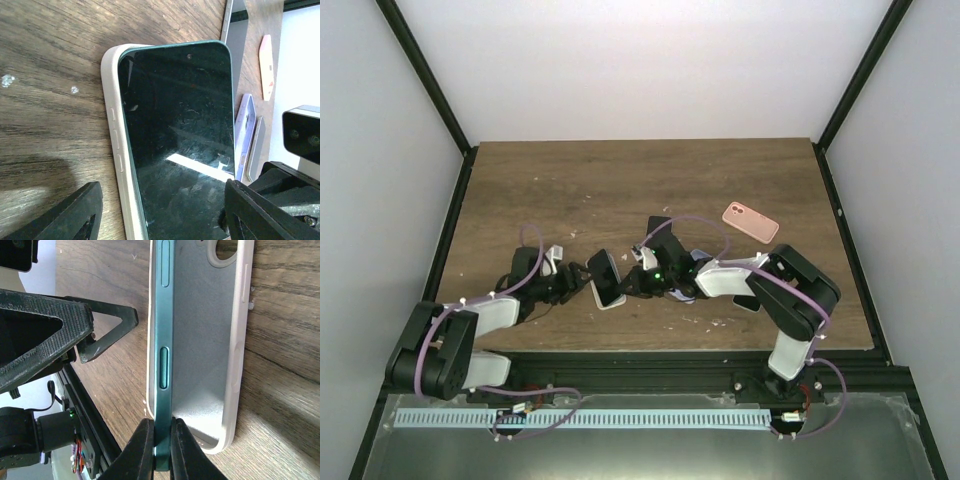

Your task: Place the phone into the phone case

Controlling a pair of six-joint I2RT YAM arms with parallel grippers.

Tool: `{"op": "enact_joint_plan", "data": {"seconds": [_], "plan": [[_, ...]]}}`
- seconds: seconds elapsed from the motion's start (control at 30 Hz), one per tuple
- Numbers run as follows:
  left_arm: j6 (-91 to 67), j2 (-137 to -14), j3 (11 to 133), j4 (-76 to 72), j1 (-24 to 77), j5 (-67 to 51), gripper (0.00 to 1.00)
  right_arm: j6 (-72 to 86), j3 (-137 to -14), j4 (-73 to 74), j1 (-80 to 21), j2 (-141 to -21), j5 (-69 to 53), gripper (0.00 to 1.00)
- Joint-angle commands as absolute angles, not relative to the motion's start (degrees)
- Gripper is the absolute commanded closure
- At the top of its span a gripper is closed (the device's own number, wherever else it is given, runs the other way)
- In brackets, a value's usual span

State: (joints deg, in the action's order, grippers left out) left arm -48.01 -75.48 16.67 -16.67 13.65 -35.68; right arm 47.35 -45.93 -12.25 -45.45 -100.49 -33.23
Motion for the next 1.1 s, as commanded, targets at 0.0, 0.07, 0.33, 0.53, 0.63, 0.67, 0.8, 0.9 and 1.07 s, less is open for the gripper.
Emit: {"op": "enact_joint_plan", "data": {"seconds": [0.0,0.07,0.33,0.53,0.63,0.67,0.8,0.9,1.07], "plan": [[-47.96,-75.99,16.31,-19.4,13.45,-36.57,0.33,48.33,-47.37,-13.96,-45.44,-101.25,-33.34,0.98],[-47.93,-76.61,16.43,-19.46,13.5,-36.56,0.36,48.67,-47.29,-13.89,-45.43,-101.32,-33.15,0.95],[-48.89,-79.11,16.17,-22.13,13.84,-37.35,0.41,48.95,-47.29,-13.71,-45.76,-101.6,-32.42,0.92],[-50.21,-79.39,15.6,-23.86,14.7,-37.53,0.45,51.33,-46.13,-17.19,-45.92,-101.88,-32.78,0.89],[-50.91,-79.5,15.6,-24.09,15.67,-37.21,0.46,51.26,-46.6,-17.45,-46.28,-102.82,-32.56,0.86],[-51.03,-79.58,15.68,-23.89,15.99,-37.05,0.46,51.09,-46.94,-17.29,-46.48,-103.06,-32.36,0.86],[-51.5,-79.89,15.84,-24.38,16.97,-36.92,0.46,50.34,-48.14,-14.91,-46.94,-103.49,-31.29,0.85],[-51.02,-80.13,16.37,-22.76,17.14,-36.27,0.47,48.13,-49.15,-10.62,-46.93,-102.04,-28.38,0.81],[-50.26,-80.46,16.45,-22.05,17.23,-35.74,0.48,44.29,-50.6,-4.49,-46.93,-99.44,-23.37,0.76]]}}
